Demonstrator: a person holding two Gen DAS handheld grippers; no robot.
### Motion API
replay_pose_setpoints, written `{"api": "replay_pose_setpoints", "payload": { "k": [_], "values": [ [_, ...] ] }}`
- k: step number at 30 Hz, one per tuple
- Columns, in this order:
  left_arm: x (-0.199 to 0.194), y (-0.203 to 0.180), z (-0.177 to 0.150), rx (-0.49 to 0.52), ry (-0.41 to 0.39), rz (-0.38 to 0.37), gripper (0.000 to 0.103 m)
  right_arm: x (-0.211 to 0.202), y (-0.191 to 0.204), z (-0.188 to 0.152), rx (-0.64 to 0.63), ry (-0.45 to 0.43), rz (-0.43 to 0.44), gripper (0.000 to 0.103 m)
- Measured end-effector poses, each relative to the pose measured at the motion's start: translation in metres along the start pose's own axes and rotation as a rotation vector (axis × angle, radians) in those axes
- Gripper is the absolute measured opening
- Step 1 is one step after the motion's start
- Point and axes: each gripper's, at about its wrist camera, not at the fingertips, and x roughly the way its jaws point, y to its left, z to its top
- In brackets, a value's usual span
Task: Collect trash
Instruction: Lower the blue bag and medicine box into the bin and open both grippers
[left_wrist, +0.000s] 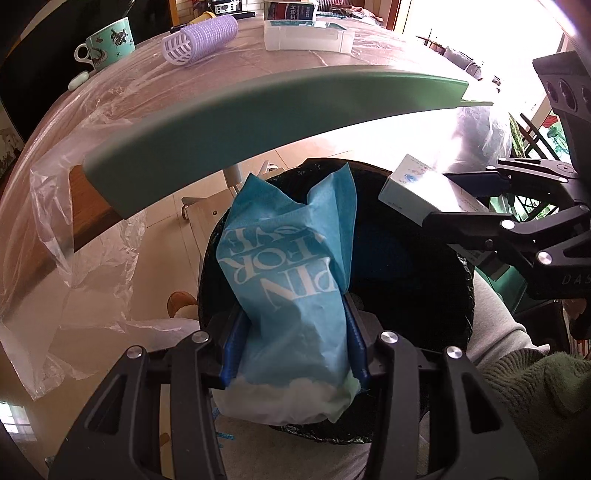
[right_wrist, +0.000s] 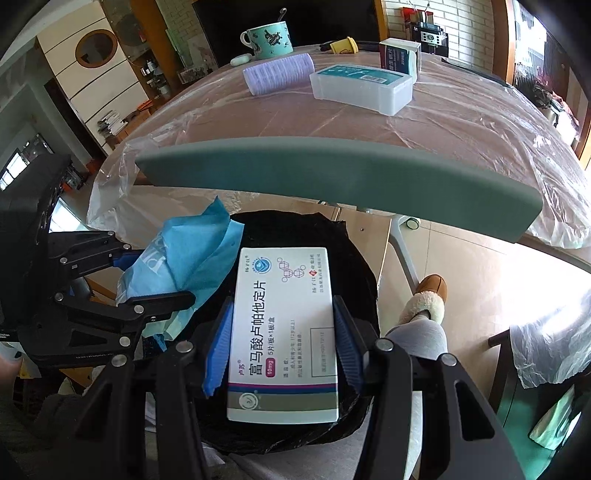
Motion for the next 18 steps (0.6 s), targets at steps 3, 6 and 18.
{"api": "replay_pose_setpoints", "payload": {
  "k": [3, 6, 18],
  "values": [
    [0.008, 0.002, 0.001, -0.004, 0.014, 0.001, 0.047, 0.005, -0.002, -0.003, 0.013, 0.008, 0.002, 0.05],
    [0.015, 0.005, 0.002, -0.009, 0.026, 0.003, 0.047, 0.01, -0.003, -0.004, 0.021, 0.012, 0.001, 0.05],
    [0.024, 0.007, 0.003, -0.007, 0.038, 0.003, 0.047, 0.024, -0.007, -0.011, 0.042, 0.038, -0.013, 0.05]
  ]
}}
